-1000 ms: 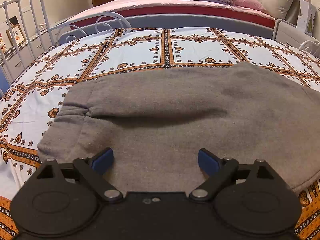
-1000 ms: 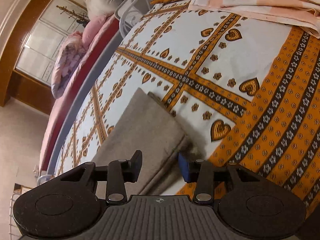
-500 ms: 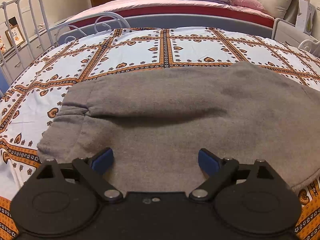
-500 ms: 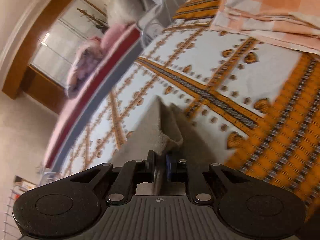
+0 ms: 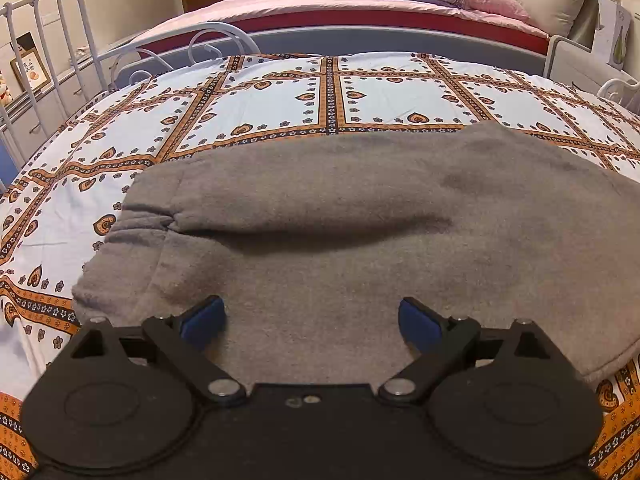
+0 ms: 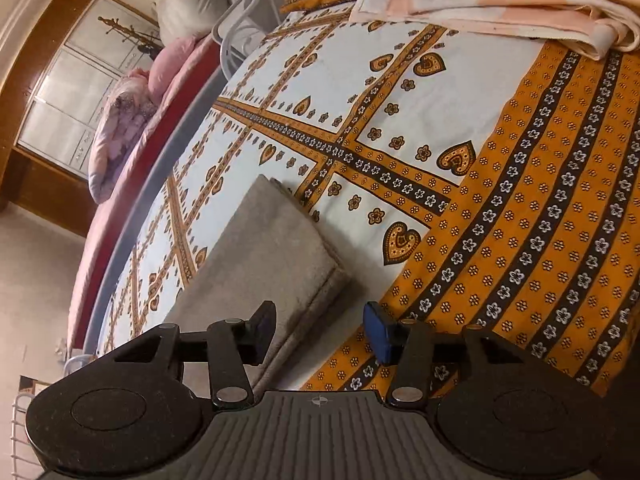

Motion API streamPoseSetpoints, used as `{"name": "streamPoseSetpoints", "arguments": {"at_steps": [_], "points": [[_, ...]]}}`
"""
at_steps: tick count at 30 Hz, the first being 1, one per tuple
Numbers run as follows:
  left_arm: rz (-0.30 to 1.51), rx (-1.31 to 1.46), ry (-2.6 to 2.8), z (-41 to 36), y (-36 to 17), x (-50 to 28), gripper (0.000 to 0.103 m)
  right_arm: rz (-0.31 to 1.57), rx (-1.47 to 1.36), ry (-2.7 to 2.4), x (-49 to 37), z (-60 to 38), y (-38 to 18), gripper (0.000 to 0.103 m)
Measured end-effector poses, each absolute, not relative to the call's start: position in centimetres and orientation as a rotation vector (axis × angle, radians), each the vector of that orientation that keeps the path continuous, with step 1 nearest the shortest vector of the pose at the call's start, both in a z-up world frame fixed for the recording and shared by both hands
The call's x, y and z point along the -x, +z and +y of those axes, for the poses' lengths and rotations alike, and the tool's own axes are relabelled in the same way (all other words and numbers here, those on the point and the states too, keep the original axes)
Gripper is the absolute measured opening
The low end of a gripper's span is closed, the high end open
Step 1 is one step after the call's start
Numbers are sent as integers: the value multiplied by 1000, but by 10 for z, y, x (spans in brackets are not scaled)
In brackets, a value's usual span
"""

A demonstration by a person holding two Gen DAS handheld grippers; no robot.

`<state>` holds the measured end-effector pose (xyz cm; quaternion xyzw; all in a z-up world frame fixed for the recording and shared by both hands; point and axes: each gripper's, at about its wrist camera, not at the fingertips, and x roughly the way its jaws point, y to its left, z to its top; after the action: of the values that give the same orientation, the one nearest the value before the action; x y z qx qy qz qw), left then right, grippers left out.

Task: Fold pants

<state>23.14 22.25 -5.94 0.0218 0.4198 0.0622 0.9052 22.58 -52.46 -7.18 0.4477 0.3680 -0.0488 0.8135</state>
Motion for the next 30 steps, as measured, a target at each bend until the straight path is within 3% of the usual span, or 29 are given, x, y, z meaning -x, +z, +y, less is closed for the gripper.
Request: {"name": "streamPoseSetpoints", "arguments": {"at_steps": [8,9,10,12,15,21,24,29,30], "points": [[864,-43,102,225,-60,-227,89,707,-974,-73,-211,-524,-58,49],[865,-41,104,225,-60,-227,89,717,-969,-68,-214,-523,-59,44],[867,-44,108,224,-60,-228,90,724,-975,-51,-219,-522,-63,28],[873,-50,115,221,-60,-230,91,719,-950,-43,-228,-518,-64,24],[875,-45,116,220,-60,-231,91,658,-905,-15,-228,-516,-55,24],[872,-45,103,222,-61,-229,92,749,-991,-65,-216,-523,-70,26],[875,-46,106,221,-61,-231,93,771,-979,-98,-219,-524,-74,43],[873,-40,113,222,-60,-231,93,774,-903,-91,-238,-520,-77,44],[873,-39,110,222,-60,-231,93,773,-866,-92,-242,-517,-74,20]]}}
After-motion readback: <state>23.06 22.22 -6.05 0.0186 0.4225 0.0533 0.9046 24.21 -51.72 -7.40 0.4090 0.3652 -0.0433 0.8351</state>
